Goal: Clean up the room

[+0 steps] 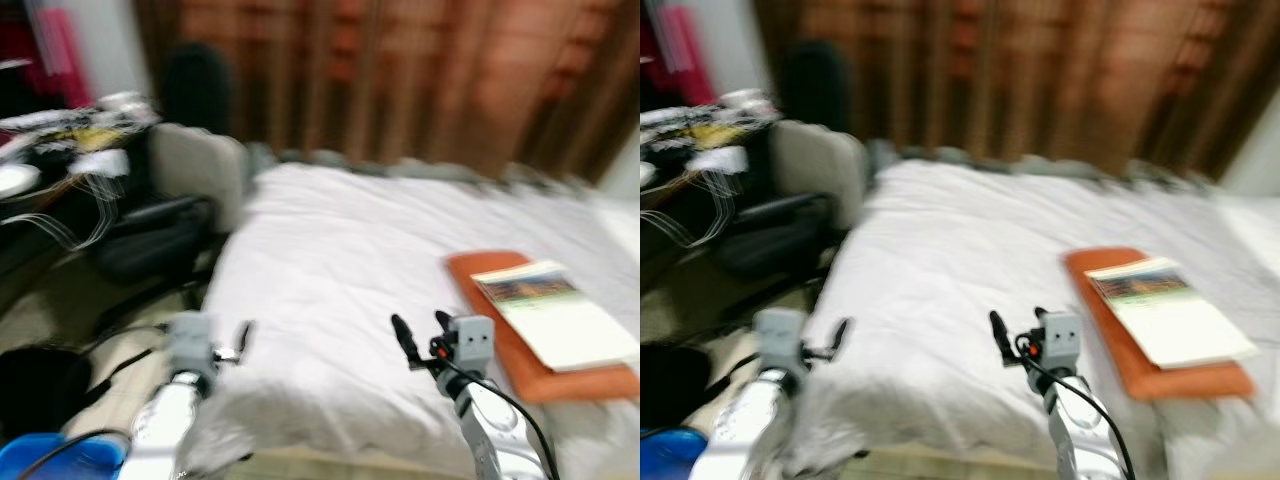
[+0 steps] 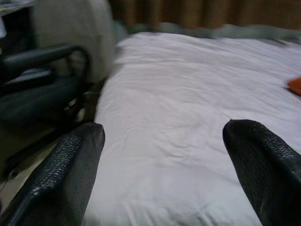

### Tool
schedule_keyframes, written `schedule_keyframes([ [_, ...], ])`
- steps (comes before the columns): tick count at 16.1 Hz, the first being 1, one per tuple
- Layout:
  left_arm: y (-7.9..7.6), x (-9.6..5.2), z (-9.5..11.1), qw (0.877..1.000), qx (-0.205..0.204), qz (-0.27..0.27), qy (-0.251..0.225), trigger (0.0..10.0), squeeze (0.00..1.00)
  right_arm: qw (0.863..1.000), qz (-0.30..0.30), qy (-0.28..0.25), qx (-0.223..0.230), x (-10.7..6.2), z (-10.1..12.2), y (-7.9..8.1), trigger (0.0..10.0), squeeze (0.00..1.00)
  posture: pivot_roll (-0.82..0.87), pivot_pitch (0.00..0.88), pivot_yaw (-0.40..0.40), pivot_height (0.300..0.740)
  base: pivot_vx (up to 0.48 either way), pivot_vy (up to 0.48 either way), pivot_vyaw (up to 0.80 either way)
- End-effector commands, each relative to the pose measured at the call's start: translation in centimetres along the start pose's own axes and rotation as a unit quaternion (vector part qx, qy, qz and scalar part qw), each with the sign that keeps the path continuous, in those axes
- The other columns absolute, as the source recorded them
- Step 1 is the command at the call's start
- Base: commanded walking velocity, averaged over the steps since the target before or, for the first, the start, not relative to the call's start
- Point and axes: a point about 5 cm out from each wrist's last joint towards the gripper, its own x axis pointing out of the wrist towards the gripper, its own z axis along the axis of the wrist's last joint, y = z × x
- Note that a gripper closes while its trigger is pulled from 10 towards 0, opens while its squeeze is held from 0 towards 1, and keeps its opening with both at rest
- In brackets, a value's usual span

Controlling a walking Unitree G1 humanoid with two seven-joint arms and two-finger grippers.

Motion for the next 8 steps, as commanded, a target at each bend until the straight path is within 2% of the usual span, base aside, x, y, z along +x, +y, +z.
schedule_keyframes([
  [1, -0.2, -0.5, -1.2, 0.999, -0.033, 0.023, 0.026, 10.0, 0.00, 1.000, -0.014, -0.005, 0.000, -0.2, 0.3, -0.6, 10.0, 0.00, 0.09, 0.000, -0.091, 0.740, 0.000, 0.000, -0.80],
  [3, -0.7, -0.6, -1.3, 0.999, -0.014, 0.011, 0.028, 10.0, 0.00, 1.000, -0.017, 0.000, -0.006, -0.8, 0.0, -0.8, 10.0, 0.00, 0.09, 0.000, -0.097, 0.740, 0.000, 0.000, -0.80],
  [4, -0.8, -0.5, -1.2, 1.000, -0.003, 0.005, 0.026, 10.0, 0.00, 1.000, -0.001, 0.016, -0.010, -1.2, -0.7, -0.4, 10.0, 0.00, 0.09, 0.000, -0.094, 0.740, 0.000, 0.000, -0.80],
  [5, -0.7, -0.4, -1.1, 1.000, 0.002, 0.004, 0.025, 10.0, 0.00, 1.000, 0.005, 0.024, -0.011, -1.2, -1.0, -0.3, 10.0, 0.00, 0.09, 0.000, -0.094, 0.740, 0.244, -0.382, -0.79],
  [8, -1.3, 0.1, -0.3, 1.000, 0.025, 0.002, 0.008, 10.0, 0.00, 1.000, 0.003, 0.028, -0.012, -0.2, -0.8, -0.1, 10.0, 0.00, 0.09, 0.000, -0.084, 0.740, 0.249, -0.407, 0.00],
])
